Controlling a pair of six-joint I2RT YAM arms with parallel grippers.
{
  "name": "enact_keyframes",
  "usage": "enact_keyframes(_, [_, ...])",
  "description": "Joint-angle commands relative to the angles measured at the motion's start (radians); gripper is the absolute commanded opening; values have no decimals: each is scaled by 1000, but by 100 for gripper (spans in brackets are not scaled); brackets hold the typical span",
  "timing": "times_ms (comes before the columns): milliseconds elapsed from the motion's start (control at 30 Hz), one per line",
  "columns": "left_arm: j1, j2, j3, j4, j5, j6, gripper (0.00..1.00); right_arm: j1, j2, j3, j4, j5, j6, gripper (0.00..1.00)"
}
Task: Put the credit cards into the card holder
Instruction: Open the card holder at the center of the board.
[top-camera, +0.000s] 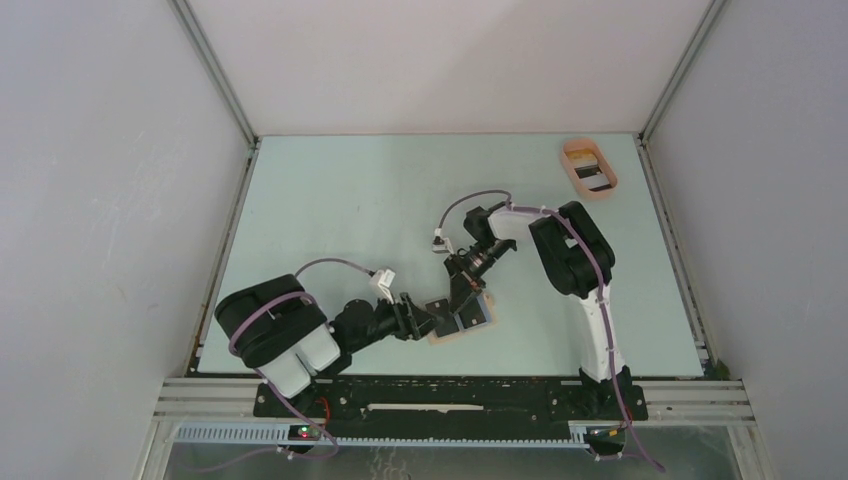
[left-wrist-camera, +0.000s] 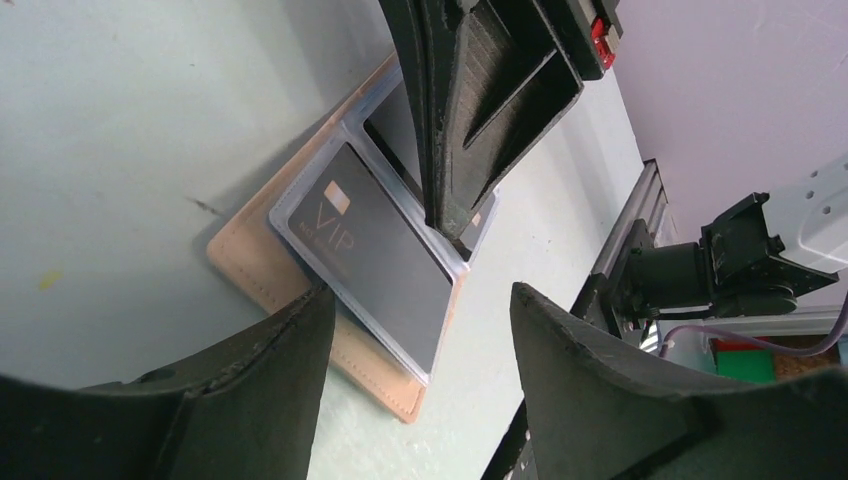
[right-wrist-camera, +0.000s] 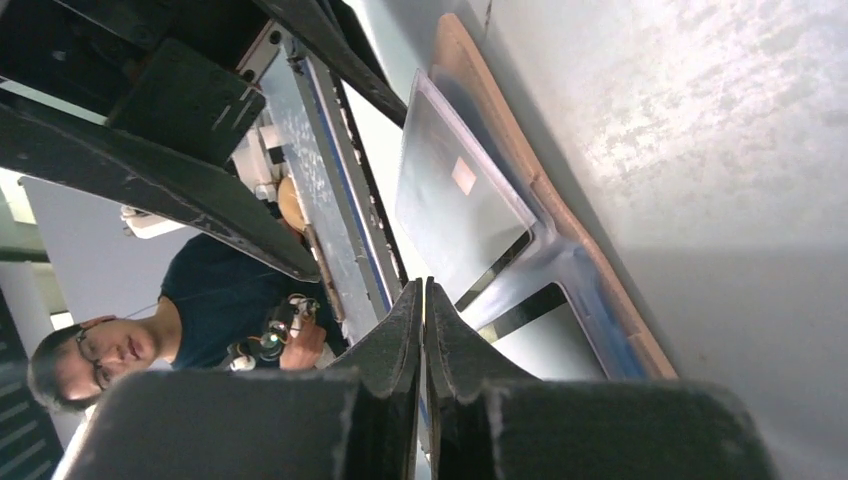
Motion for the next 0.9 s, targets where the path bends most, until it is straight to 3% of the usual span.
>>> enact_keyframes(0, [7, -63, -46, 58, -49, -21, 70, 24, -36, -4, 47, 62, 32, 10])
enact_keyframes(233, [6, -236, -87, -134, -109, -2, 64, 31, -161, -7, 64, 203, -11, 11])
enact_keyframes(400, [-13, -391, 6, -404, -108, 92, 63, 24, -309, -47, 91, 363, -39, 19])
enact_keyframes(500, [-19, -429, 65, -480, -97, 152, 62, -2, -326, -57, 80, 398, -40, 23])
enact_keyframes(667, [-20, -384, 140, -505, -67, 207, 56, -30, -284, -63, 53, 411, -37, 25])
enact_keyframes(867, [-21, -224, 197, -401, -14, 206, 50, -31, -246, -63, 57, 455, -30, 28])
